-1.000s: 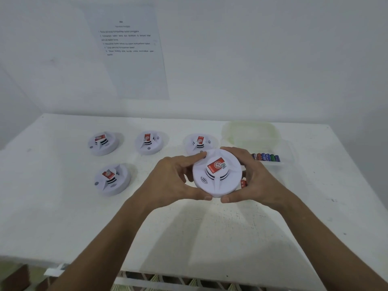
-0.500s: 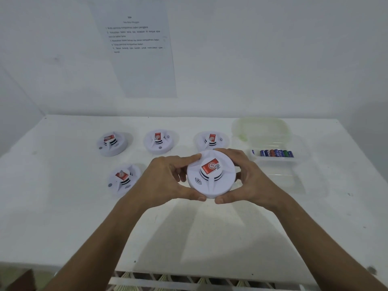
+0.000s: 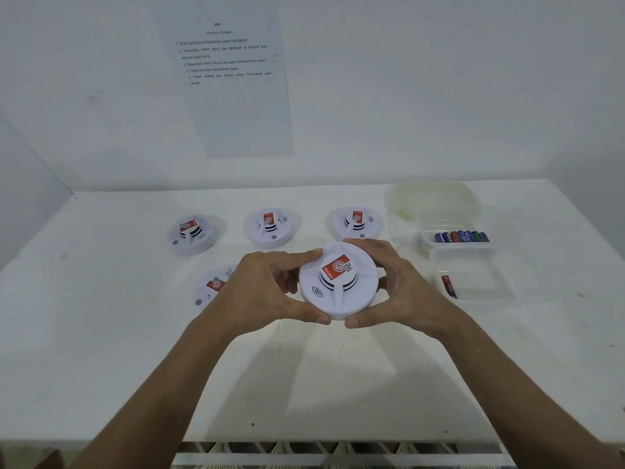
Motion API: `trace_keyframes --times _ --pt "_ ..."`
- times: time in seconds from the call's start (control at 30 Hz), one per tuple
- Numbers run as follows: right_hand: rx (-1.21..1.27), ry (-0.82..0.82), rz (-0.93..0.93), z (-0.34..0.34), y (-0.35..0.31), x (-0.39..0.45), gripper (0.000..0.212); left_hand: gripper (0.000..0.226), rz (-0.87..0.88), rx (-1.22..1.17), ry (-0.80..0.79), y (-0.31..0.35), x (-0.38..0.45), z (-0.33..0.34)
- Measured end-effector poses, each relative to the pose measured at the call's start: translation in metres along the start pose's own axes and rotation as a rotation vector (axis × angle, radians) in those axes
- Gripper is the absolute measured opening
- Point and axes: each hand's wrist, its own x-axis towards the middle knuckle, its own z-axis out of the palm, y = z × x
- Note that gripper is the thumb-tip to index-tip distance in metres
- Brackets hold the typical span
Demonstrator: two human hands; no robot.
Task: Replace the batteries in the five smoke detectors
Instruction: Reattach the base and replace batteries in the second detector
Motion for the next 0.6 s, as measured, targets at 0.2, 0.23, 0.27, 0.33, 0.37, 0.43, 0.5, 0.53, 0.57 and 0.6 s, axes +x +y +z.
trace_keyframes --times 0.2,0.23,0.27,0.33,0.37,0.43,0.5,0.53,0.57,0.6 --pt "-0.012 -0.005 0.009 0.005 -0.005 0.001 0.101 0.083 -0.007 -0.002 0.001 -0.004 -0.003 -0.005" --pt "-0.011 -0.008 0.011 0.006 -0.006 0.002 0.101 0.083 -0.008 -0.002 0.001 -0.005 -0.003 -0.006" --pt "-0.010 -0.008 0.013 0.007 -0.007 0.002 0.100 0.083 -0.007 -0.001 0.002 -0.005 -0.003 -0.006" --pt "-0.009 -0.012 0.015 0.008 -0.008 0.003 0.100 0.083 -0.010 0.000 0.007 -0.006 -0.004 -0.008" --pt "-0.009 -0.016 0.015 0.009 -0.009 0.004 0.100 0.083 -0.009 0.000 0.008 -0.007 -0.004 -0.009" --pt "-0.006 -0.020 0.012 0.011 -0.010 0.005 0.100 0.083 0.000 -0.007 0.013 -0.009 -0.005 -0.010" --pt "0.002 -0.016 0.007 0.011 -0.011 0.007 0.101 0.083 0.001 -0.014 0.028 -0.009 -0.006 -0.012" --pt "0.004 -0.012 0.005 0.012 -0.012 0.008 0.101 0.084 0.000 -0.008 0.033 -0.009 -0.006 -0.012" --pt "0.006 -0.008 0.004 0.012 -0.013 0.009 0.101 0.085 0.001 -0.001 0.035 -0.010 -0.006 -0.013" --pt "0.007 -0.005 0.004 0.012 -0.014 0.010 0.100 0.086 0.004 0.003 0.036 -0.010 -0.005 -0.013"
